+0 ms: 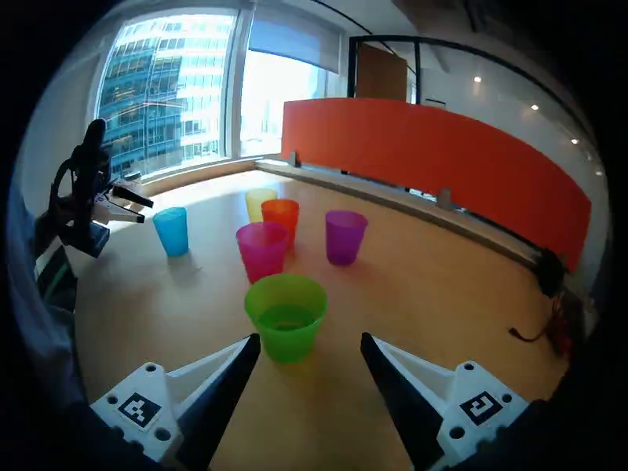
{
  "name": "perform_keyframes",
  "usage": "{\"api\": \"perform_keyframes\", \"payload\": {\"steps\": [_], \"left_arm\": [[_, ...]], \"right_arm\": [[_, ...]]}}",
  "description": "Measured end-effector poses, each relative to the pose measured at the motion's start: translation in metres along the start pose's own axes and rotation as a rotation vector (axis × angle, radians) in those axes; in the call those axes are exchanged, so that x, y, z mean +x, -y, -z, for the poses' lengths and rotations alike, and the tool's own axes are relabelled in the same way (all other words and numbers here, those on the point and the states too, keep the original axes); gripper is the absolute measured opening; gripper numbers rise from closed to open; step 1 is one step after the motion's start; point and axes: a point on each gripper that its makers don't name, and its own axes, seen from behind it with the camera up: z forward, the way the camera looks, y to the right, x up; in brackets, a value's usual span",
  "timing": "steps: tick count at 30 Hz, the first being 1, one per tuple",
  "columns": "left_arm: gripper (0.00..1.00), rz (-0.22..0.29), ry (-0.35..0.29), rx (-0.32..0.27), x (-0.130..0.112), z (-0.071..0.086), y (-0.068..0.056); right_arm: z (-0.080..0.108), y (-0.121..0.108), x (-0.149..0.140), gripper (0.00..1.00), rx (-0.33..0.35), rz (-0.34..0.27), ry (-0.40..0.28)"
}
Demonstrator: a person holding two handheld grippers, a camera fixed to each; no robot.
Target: Pour water
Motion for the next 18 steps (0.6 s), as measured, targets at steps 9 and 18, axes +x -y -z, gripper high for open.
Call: {"api": "perform_keyframes", "payload": {"steps": [9,18], "left_arm": [[0.94,0.043,-0.096,0.069,0.032,0.015,0.021],[0.94,0.099,-0.207,0.117,0.068,0.025,0.026]], "right_arm": [[0.022,-0.013,0.014,0.99,-0.082,-0.043,-0.071],[0.046,-0.030,0.030,0.99,-0.183,-0.110,-0.159]]}}
